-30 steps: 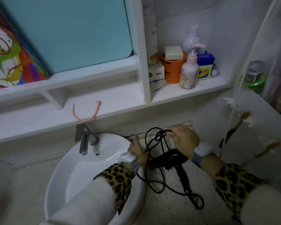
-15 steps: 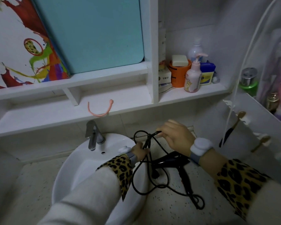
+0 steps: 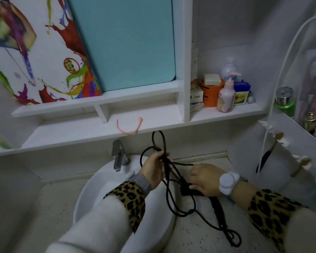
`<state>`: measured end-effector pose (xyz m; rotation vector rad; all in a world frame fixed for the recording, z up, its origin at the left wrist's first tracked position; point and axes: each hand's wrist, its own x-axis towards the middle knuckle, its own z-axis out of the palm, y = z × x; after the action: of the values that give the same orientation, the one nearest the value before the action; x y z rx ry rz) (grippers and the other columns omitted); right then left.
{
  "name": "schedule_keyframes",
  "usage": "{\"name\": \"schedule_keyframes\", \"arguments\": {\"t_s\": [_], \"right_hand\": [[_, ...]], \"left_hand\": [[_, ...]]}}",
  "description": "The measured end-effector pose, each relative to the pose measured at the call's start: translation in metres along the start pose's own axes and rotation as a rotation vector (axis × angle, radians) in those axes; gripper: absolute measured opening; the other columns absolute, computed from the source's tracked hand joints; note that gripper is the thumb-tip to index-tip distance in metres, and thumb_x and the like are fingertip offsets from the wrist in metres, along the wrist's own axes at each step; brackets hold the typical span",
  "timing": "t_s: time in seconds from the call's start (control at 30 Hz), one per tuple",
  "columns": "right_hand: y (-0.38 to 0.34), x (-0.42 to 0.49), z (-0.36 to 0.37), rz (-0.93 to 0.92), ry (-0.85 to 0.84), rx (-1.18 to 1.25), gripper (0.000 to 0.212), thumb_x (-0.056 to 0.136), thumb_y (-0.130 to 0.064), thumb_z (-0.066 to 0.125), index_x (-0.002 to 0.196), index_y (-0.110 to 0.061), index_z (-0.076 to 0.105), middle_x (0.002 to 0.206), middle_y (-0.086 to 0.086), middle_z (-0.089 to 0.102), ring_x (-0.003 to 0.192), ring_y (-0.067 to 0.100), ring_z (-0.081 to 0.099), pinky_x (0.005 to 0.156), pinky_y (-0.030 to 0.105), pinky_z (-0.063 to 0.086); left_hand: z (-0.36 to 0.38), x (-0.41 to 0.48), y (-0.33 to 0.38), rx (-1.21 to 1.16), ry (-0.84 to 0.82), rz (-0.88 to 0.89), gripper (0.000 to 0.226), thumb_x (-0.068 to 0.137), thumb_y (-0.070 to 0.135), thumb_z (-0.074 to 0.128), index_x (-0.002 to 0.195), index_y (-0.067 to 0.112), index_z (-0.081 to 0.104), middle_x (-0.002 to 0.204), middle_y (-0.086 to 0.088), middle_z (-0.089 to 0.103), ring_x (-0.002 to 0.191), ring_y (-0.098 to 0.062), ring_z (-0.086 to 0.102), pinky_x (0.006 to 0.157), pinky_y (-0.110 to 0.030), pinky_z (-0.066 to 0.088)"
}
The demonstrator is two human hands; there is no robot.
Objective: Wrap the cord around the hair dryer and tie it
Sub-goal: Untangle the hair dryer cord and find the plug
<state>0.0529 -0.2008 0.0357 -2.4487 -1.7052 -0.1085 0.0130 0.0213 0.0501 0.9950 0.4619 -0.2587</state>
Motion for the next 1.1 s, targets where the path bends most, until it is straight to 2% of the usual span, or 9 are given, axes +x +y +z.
{"name": "schedule_keyframes", "arguments": {"t_s": [0.17,0.3,0.4,0.47,0.57,0.67,0.9,1.03,1.1], "right_hand": [[0.006,0.013,0.010,0.379,-0.458,0.306,0.041,0.087,-0.037,0.059,0.125,-0.019,0.061,0.126,0.002,0.058,0.113,0.021,0.056,0.093,0.027,0.046],[0.005,0.023,0.002,0.701,-0.206,0.762,0.028,0.080,-0.012,0.054,0.100,-0.020,0.072,0.092,-0.006,0.071,0.067,0.011,0.067,0.062,0.018,0.050],[0.008,0.030,-0.011,0.705,0.024,0.686,0.014,0.082,-0.016,0.062,0.091,-0.025,0.066,0.099,-0.002,0.068,0.089,0.018,0.065,0.075,0.025,0.050],[0.005,0.036,-0.015,0.635,-0.082,0.688,0.031,0.077,-0.029,0.072,0.105,-0.028,0.060,0.099,-0.010,0.062,0.087,0.010,0.060,0.072,0.023,0.047],[-0.001,0.044,-0.010,0.594,-0.209,0.555,0.021,0.082,-0.029,0.068,0.096,-0.013,0.068,0.095,0.003,0.069,0.086,0.021,0.064,0.072,0.030,0.050],[0.001,0.044,-0.008,0.620,-0.064,0.586,0.016,0.087,-0.025,0.063,0.093,-0.011,0.069,0.095,0.008,0.071,0.090,0.023,0.065,0.080,0.032,0.051],[0.003,0.052,-0.036,0.691,0.427,1.134,0.016,0.084,-0.010,0.069,0.079,-0.025,0.071,0.072,-0.008,0.074,0.065,0.001,0.067,0.057,0.012,0.049],[-0.005,0.059,-0.042,0.670,0.471,1.402,0.007,0.082,-0.005,0.070,0.083,-0.013,0.071,0.078,0.009,0.074,0.071,0.016,0.070,0.060,0.024,0.056],[-0.006,0.059,-0.043,0.684,0.489,1.469,0.006,0.082,-0.004,0.070,0.085,-0.009,0.069,0.074,0.007,0.074,0.067,0.014,0.070,0.056,0.021,0.055]], "left_hand": [[0.019,-0.005,0.003,0.117,0.011,0.094,0.008,0.097,0.008,0.056,0.099,0.005,0.062,0.096,-0.015,0.068,0.073,-0.021,0.068,0.068,-0.031,0.059],[0.018,-0.011,0.005,0.118,0.000,0.165,0.013,0.099,0.008,0.053,0.107,0.000,0.058,0.104,-0.018,0.068,0.078,-0.022,0.067,0.076,-0.035,0.058],[0.018,-0.016,0.005,0.154,-0.019,0.171,0.012,0.099,0.008,0.053,0.106,0.000,0.058,0.100,-0.018,0.069,0.076,-0.021,0.068,0.075,-0.035,0.059],[0.020,-0.017,0.005,0.178,-0.035,0.176,0.013,0.099,0.011,0.053,0.108,0.002,0.057,0.096,-0.014,0.068,0.075,-0.020,0.065,0.075,-0.035,0.057],[0.030,-0.019,0.007,0.158,-0.034,0.205,0.009,0.099,0.015,0.054,0.102,0.008,0.059,0.088,-0.005,0.069,0.059,-0.012,0.062,0.062,-0.028,0.056],[0.034,-0.019,0.012,0.171,0.000,0.254,0.020,0.099,0.021,0.055,0.105,0.002,0.058,0.092,-0.006,0.066,0.058,-0.016,0.058,0.059,-0.031,0.055],[0.037,-0.024,0.003,0.459,-0.111,0.204,0.021,0.097,0.012,0.058,0.116,0.006,0.056,0.084,-0.003,0.058,0.074,-0.017,0.055,0.071,-0.031,0.042],[0.046,-0.025,-0.002,0.459,-0.211,0.245,0.032,0.097,0.012,0.058,0.125,-0.003,0.055,0.117,-0.021,0.064,0.118,-0.036,0.058,0.102,-0.046,0.044],[0.048,-0.026,-0.002,0.487,-0.198,0.268,0.040,0.096,0.011,0.058,0.132,-0.004,0.048,0.128,-0.026,0.060,0.121,-0.035,0.058,0.105,-0.046,0.046]]}}
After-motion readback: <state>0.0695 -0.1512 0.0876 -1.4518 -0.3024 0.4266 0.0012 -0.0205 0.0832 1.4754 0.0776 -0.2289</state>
